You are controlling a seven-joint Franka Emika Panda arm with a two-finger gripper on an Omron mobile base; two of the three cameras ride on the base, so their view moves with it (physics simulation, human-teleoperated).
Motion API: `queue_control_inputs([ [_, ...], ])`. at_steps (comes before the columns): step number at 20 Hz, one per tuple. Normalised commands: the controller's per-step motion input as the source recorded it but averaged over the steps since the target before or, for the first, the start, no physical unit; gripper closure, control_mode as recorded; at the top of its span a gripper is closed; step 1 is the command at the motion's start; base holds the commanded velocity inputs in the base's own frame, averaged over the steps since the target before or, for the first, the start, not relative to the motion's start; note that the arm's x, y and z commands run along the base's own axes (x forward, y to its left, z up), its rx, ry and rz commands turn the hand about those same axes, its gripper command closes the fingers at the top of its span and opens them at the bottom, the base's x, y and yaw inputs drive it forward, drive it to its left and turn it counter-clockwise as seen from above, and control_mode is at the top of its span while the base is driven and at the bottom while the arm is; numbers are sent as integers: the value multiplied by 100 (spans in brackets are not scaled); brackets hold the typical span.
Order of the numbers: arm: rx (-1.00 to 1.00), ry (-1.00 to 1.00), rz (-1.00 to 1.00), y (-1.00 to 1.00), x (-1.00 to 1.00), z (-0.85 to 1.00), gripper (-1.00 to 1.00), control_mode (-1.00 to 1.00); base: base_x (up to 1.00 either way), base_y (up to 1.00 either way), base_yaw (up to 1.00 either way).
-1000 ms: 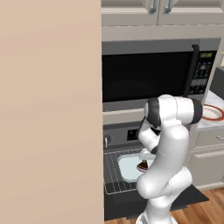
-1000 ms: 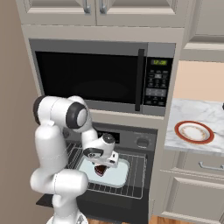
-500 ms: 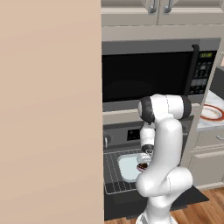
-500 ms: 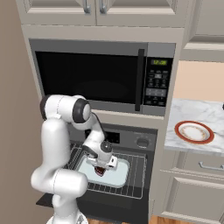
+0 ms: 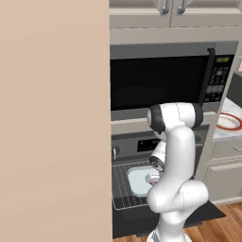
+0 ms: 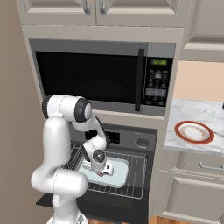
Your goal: Take the baked cake out of the oven and place it on the plate for cooling. Then close the oven door.
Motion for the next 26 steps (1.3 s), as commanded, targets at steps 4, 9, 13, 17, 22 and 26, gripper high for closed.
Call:
queue_control_inputs([
  [4,0,0,-2,0,0,2,-100,-100,0,0,0],
  [9,0,0,-3,0,1,7,-100,-100,0,0,0],
  [13,0,-2,0,0,12,7,-100,-100,0,0,0],
  [17,0,-6,0,0,25,4,-100,-100,0,0,0],
  [22,0,0,0,0,23,0,-100,-100,0,0,0],
  [26,0,0,0,0,7,0,-100,-100,0,0,0],
])
